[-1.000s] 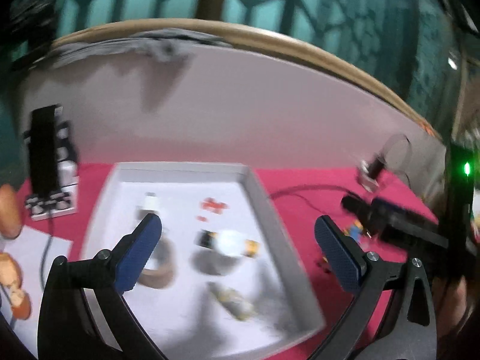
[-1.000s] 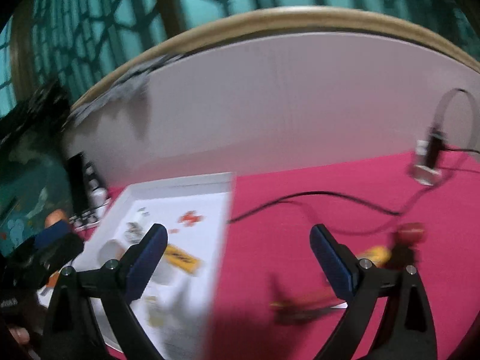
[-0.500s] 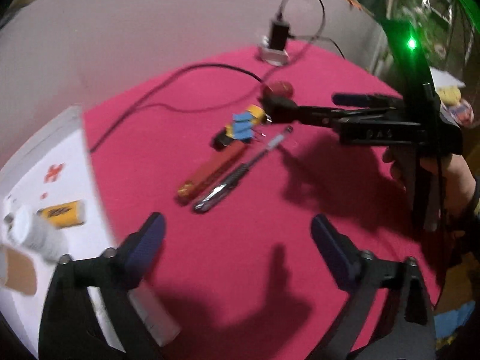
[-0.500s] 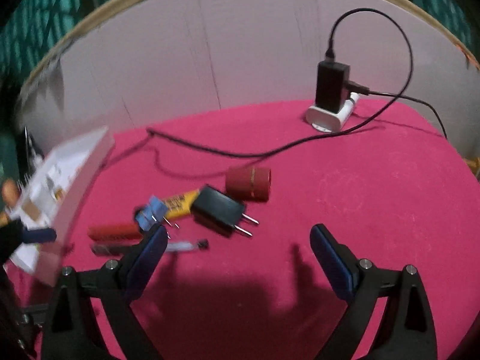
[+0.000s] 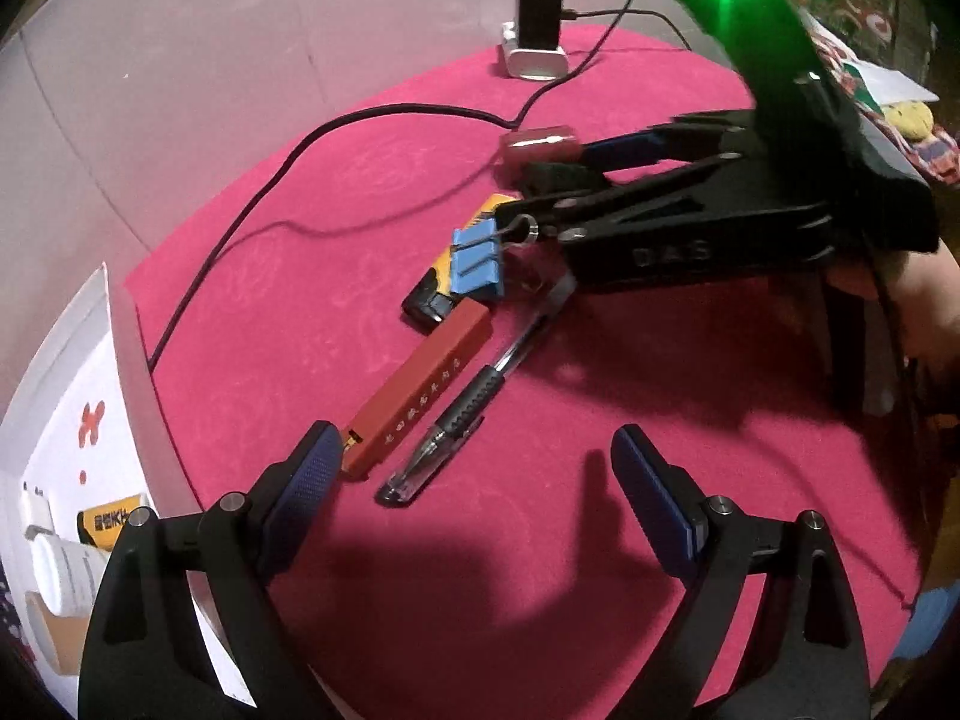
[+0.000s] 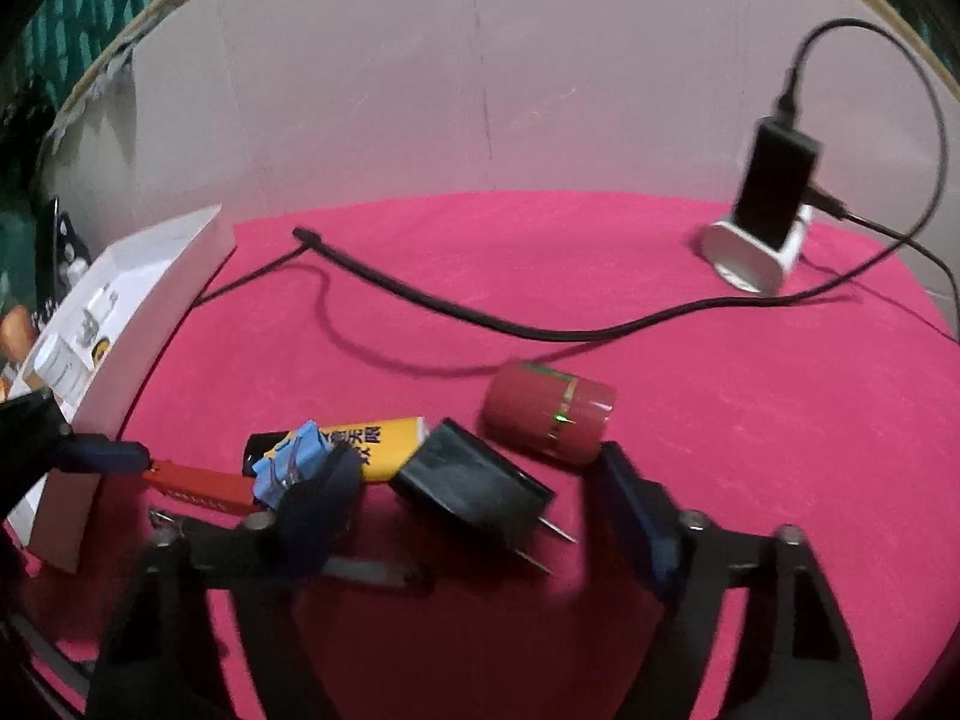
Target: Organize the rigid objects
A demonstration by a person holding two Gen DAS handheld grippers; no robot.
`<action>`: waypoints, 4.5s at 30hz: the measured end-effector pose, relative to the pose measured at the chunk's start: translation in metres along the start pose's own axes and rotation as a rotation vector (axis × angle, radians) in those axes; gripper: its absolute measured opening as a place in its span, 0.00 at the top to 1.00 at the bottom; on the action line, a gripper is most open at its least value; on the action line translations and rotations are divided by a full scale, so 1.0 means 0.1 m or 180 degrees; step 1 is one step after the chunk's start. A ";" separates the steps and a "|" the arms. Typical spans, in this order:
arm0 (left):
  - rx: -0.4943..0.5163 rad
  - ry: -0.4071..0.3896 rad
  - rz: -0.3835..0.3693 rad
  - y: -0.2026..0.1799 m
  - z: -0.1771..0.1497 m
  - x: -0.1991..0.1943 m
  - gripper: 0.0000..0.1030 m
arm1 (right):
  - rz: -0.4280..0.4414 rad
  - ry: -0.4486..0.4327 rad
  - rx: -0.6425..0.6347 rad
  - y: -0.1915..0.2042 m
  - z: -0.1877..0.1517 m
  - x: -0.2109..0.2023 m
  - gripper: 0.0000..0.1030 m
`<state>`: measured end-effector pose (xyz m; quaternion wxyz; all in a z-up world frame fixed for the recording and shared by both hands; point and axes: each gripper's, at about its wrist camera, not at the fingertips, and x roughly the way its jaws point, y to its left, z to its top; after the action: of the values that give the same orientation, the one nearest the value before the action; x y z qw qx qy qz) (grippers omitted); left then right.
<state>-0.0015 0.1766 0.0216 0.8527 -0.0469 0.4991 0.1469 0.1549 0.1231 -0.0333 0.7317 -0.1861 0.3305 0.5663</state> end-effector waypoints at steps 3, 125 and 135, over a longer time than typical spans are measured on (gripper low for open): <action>0.0064 -0.0031 0.0087 -0.01 -0.02 0.00 0.19 | -0.0045 -0.0014 -0.0101 0.06 0.00 -0.05 0.52; 0.0591 0.0174 0.0097 0.04 -0.02 0.09 0.64 | -0.0043 0.0030 0.0154 0.11 -1.14 -0.96 0.35; 0.0386 0.0002 0.0089 0.00 -0.05 0.08 0.83 | -0.0298 -0.0030 -0.0166 0.32 -1.18 -1.04 0.54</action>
<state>-0.0023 0.1773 0.0122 0.8517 0.0118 0.5079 0.1283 0.0774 -0.0175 -0.0423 0.7538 -0.2178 0.3032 0.5407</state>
